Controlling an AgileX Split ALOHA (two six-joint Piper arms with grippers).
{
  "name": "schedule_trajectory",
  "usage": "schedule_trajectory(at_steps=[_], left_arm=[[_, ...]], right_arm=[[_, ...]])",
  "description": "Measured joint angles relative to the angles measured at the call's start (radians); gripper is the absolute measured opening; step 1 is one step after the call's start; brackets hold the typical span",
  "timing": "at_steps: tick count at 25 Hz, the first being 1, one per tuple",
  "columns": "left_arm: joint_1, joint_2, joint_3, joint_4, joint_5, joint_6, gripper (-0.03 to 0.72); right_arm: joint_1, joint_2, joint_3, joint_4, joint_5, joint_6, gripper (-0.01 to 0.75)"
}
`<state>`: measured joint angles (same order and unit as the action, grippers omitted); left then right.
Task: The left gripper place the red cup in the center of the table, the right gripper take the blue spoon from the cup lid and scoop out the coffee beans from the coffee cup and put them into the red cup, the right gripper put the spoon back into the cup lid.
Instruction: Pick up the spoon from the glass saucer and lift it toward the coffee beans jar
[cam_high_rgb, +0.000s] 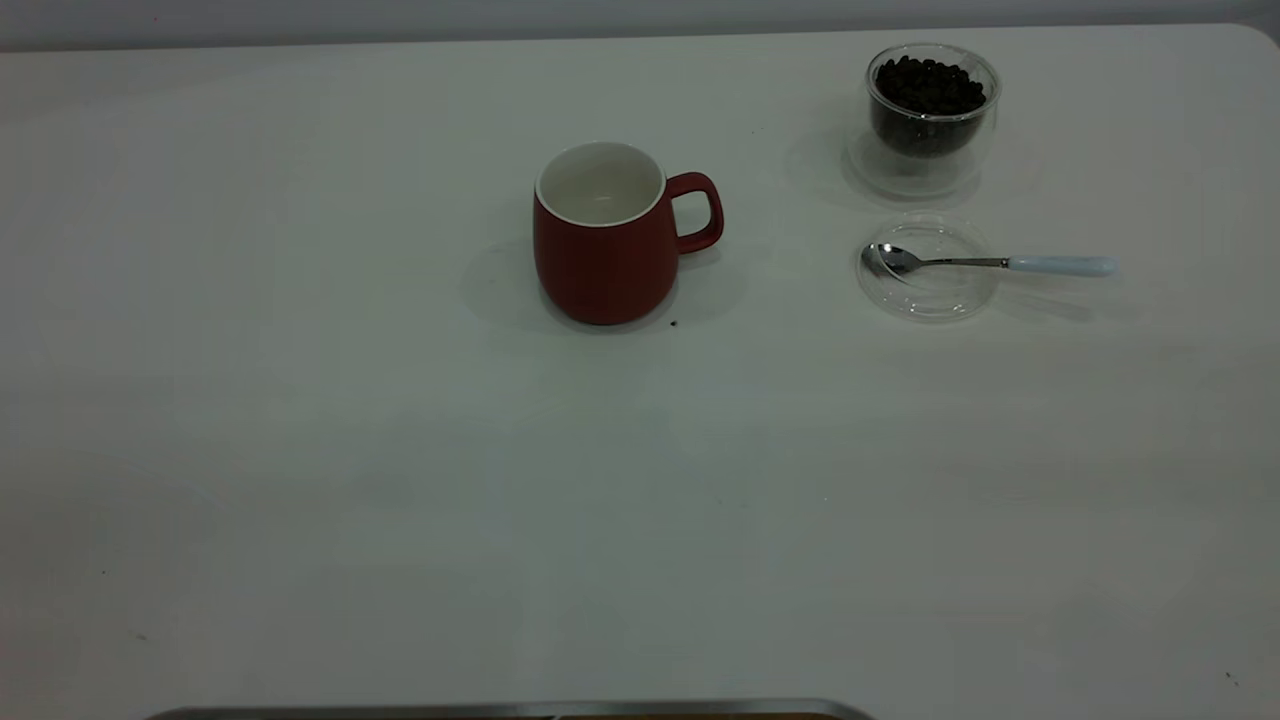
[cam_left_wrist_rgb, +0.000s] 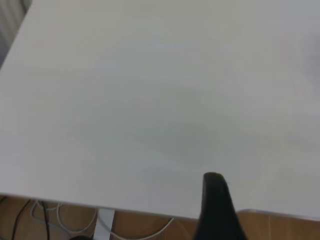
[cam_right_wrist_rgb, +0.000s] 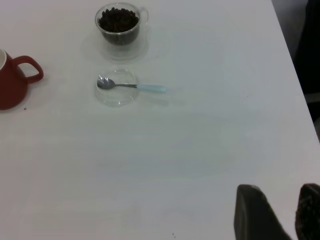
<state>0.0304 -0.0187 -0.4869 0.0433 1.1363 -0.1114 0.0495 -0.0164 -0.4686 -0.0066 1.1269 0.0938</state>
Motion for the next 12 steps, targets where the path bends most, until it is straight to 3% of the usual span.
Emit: schedule_trajectory(at_steps=[12], left_arm=[[-0.032,0.000,0.000,0.000,0.000,0.000,0.561]], right_arm=[[0.000,0.000,0.000,0.000,0.000,0.000,0.241]])
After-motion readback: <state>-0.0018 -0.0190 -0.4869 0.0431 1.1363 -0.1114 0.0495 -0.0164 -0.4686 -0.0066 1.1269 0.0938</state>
